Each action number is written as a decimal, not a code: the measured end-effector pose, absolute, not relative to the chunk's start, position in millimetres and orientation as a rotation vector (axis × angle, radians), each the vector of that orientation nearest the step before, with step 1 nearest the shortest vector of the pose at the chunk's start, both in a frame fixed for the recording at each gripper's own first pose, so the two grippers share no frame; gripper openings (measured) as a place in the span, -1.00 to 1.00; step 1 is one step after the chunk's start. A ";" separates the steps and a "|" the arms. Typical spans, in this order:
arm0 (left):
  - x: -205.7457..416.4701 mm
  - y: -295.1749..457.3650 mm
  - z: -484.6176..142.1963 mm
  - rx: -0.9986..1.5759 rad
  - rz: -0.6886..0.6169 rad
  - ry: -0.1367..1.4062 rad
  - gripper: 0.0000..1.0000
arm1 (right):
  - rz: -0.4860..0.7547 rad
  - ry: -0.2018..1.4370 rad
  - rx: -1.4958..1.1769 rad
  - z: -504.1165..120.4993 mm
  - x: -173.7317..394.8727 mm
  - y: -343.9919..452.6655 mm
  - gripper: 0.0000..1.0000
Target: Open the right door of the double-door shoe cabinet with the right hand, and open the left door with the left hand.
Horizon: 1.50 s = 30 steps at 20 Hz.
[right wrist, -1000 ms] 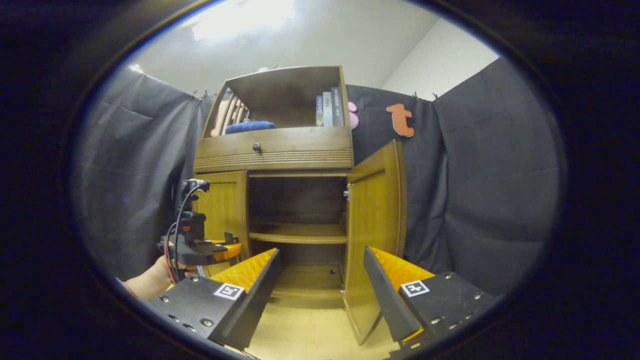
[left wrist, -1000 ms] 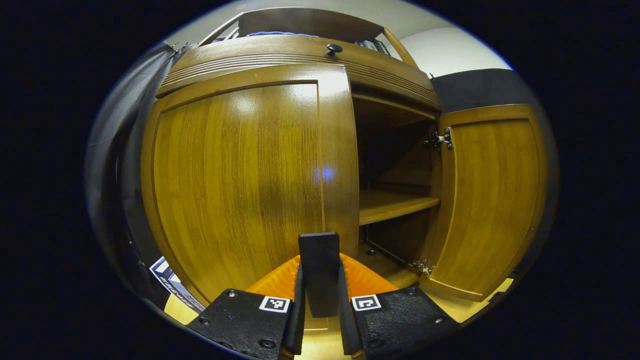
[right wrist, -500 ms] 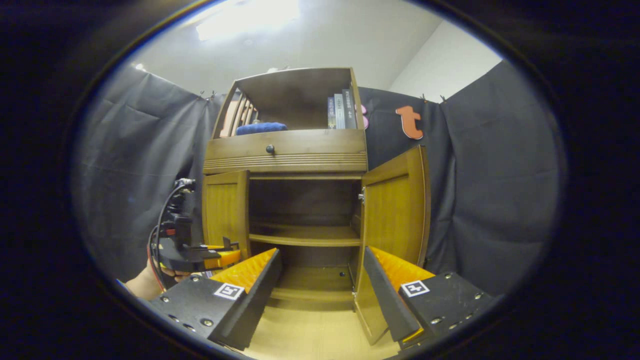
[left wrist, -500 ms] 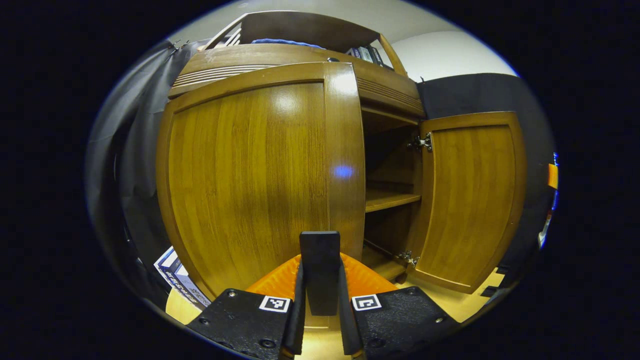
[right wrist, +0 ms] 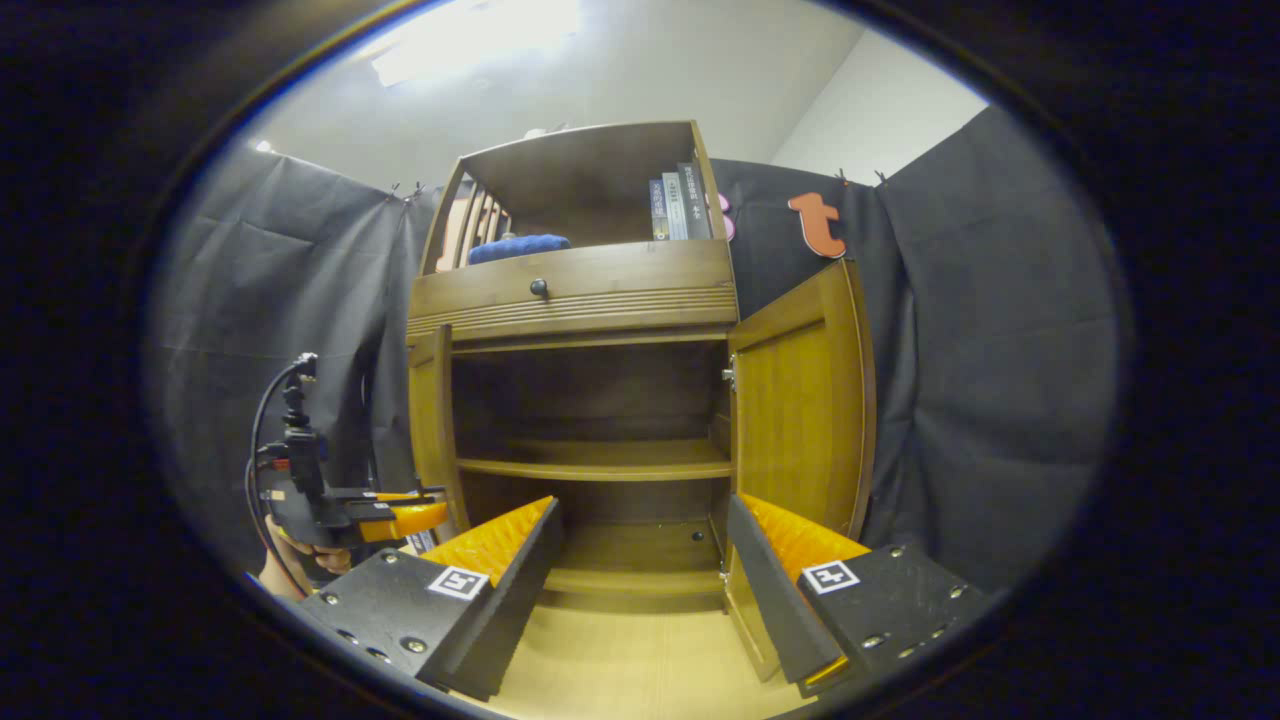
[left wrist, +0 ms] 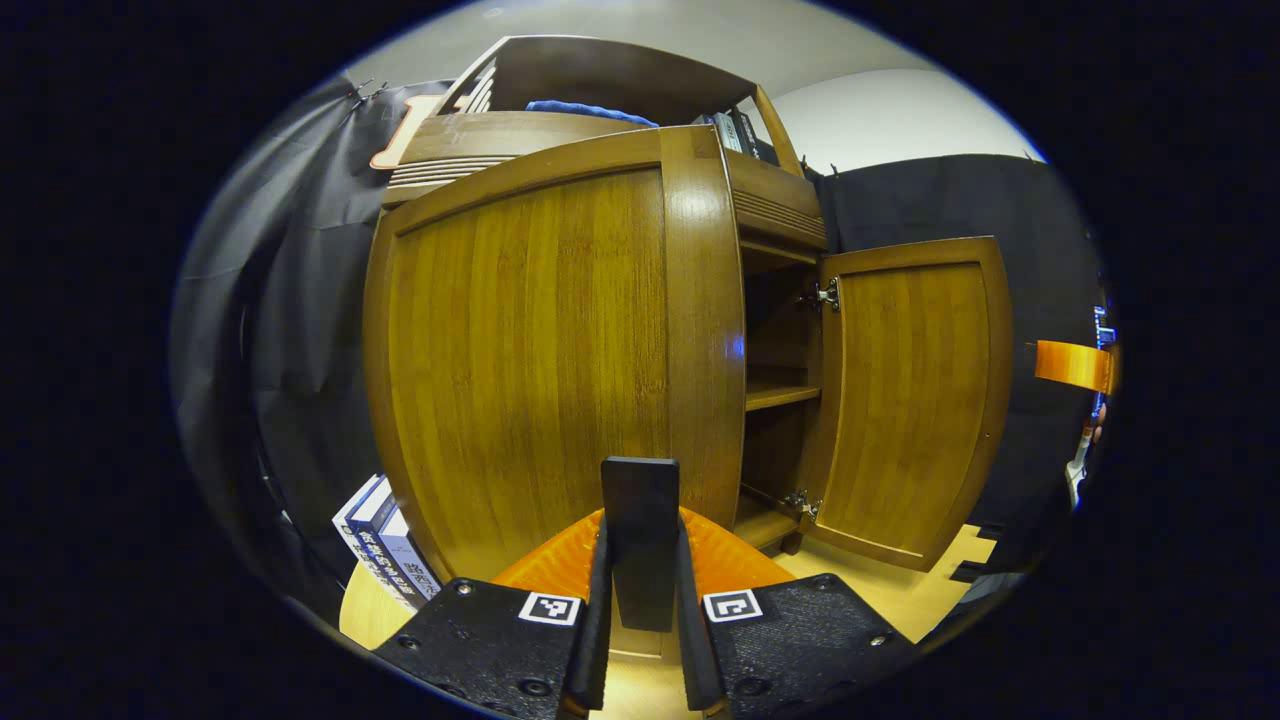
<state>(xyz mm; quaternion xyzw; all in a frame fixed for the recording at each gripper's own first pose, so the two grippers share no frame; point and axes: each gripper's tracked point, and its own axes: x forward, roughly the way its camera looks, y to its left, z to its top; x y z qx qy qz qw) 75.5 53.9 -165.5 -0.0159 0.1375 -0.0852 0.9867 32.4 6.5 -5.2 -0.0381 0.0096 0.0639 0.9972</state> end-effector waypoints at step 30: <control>-21.9 194.2 -140.0 0.083 0.231 0.233 -0.82 | 0.281 0.001 -0.118 -26.4 39.4 109.5 0.92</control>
